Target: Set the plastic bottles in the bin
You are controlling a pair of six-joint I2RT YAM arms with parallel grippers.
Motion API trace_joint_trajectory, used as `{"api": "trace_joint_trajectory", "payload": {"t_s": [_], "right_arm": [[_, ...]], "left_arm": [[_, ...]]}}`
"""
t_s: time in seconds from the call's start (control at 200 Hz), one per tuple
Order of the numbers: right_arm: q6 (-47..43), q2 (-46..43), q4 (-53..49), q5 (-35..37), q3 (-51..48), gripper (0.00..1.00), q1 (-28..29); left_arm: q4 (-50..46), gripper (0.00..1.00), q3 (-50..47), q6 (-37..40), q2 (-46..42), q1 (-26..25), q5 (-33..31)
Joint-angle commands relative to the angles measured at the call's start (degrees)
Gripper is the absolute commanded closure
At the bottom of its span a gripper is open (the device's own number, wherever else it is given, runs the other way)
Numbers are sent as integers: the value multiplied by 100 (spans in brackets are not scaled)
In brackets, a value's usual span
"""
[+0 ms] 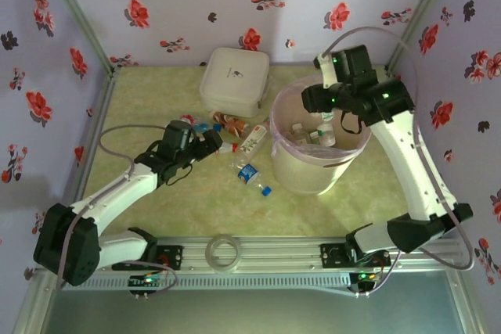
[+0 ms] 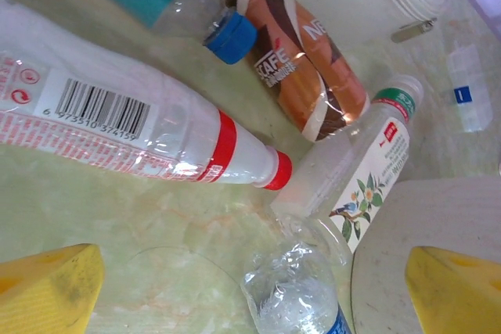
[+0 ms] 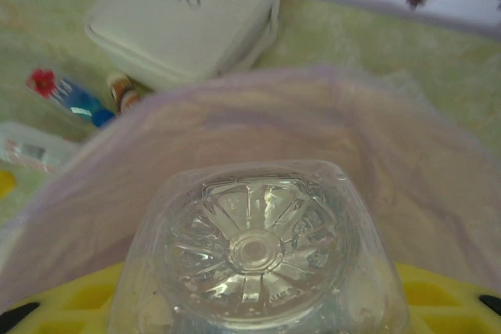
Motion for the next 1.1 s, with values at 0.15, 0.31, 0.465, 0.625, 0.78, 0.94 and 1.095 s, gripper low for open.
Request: {"api": "trace_joint_trajectory", "payload": {"t_s": [0.15,0.31,0.465,0.625,0.78,0.94,1.095], "right_arm": [[-22,259,238,-272,-826,59,-21],[173,235,852,-466,-1604,57,-29],[388,268,1374,-575,-2227,57,-42],[558,242,1833,-758,-2723,54,-93],[605,157,1927,-760,-2859,47,-117],[535,-41,1752,-651,-2653,38,-118],[379,-286,1372,-433,-2243,31,-126]], "left_arm": [[-101,2,31,-373,17,54,-193],[-29,2,-146,-597,-159,81,-305],[47,3,-290,-728,-256,125,-307],[199,3,-396,-804,-338,134,-311],[253,3,-492,-1057,-331,176,-316],[304,3,-609,-1408,-251,233,-357],[167,3,-590,-1717,-129,244,-472]]}}
